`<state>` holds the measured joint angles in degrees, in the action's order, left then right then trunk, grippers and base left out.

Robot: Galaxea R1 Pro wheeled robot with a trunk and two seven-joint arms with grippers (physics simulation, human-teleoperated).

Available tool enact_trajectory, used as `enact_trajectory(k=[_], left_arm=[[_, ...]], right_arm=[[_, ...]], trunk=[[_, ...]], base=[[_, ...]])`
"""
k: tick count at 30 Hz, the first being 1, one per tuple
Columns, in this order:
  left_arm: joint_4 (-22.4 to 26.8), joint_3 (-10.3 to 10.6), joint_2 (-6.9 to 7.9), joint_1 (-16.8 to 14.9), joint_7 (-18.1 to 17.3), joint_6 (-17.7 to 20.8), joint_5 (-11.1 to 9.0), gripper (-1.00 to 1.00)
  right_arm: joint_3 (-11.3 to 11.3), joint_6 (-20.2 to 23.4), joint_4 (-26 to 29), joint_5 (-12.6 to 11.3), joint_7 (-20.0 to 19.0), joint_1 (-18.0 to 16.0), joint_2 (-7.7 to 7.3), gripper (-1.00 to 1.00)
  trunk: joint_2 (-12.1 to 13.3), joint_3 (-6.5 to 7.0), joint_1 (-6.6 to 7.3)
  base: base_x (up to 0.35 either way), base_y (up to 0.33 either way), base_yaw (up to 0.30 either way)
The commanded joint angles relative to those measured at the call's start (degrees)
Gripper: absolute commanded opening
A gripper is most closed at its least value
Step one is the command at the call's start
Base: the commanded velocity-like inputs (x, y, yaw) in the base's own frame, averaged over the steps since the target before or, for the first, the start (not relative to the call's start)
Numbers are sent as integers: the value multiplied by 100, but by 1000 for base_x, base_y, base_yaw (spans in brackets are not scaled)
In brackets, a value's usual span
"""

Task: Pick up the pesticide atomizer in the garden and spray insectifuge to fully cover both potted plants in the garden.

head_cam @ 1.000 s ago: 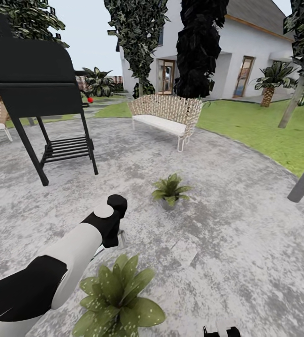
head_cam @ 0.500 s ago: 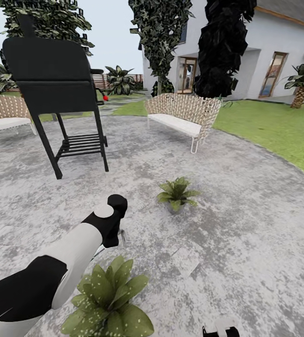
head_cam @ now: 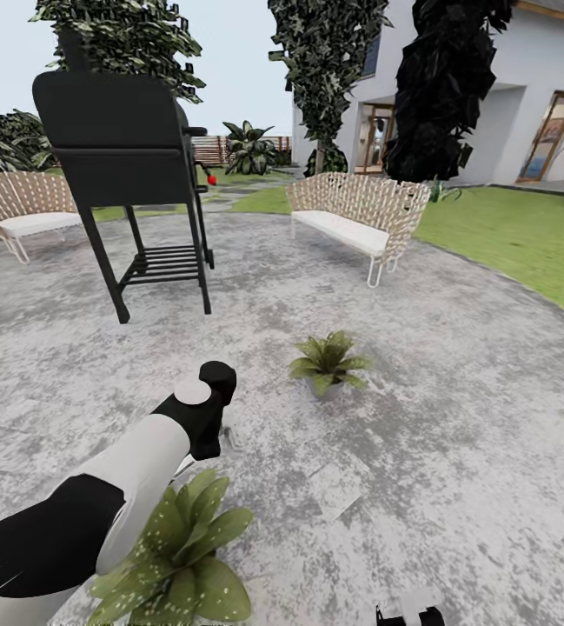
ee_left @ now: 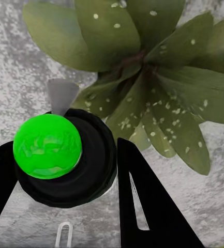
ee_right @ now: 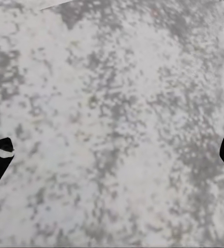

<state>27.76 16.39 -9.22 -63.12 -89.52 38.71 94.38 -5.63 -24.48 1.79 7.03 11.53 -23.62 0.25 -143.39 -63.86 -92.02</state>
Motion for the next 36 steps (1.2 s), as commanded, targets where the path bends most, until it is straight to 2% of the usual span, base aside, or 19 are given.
enact_trajectory(k=[1,21,28,36], left_arm=[[2,13,-1,-2,-48,57,37,-100],[9,22,-13,-7,-48,49,62,-100],[3,22,-28,-7,-48,49,81,-100],[2,22,-28,-7,-48,49,81,-100]], right_arm=[[-43,5,-4,44,59,-2,1,100],[-46,5,-5,44,59,-2,10,100],[-46,5,-4,44,59,-2,4,100],[-48,5,-4,44,59,-2,10,100]], trunk=[[-2,-5,1],[-2,-5,1],[-2,-10,1],[-2,-10,1]], base=[[0,-300,256],[0,-300,276],[0,-300,48],[0,-300,252]])
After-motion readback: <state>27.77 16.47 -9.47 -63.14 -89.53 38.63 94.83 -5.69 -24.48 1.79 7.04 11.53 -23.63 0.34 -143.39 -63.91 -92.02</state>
